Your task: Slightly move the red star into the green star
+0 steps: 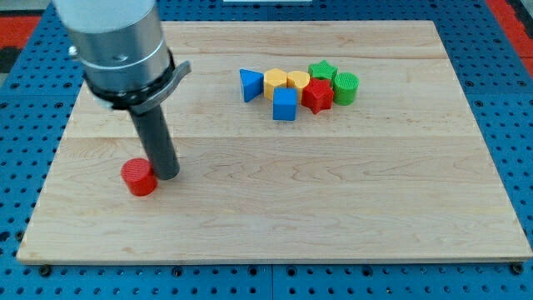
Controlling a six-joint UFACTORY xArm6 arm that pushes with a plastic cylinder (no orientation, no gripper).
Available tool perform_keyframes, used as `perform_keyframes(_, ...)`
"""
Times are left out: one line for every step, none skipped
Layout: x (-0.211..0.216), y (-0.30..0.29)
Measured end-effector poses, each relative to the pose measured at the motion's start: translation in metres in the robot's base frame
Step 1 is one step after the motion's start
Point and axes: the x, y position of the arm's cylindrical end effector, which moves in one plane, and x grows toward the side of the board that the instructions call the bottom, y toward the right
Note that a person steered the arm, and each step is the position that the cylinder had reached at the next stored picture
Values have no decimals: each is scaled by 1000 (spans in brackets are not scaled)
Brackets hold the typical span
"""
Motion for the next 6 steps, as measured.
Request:
perform_keyframes(1, -43)
perform_keyframes(7, -67)
perform_keyframes(-13, 26)
perform_keyframes(-68, 51)
perform_keyframes(-58, 131)
perform_keyframes(-67, 164)
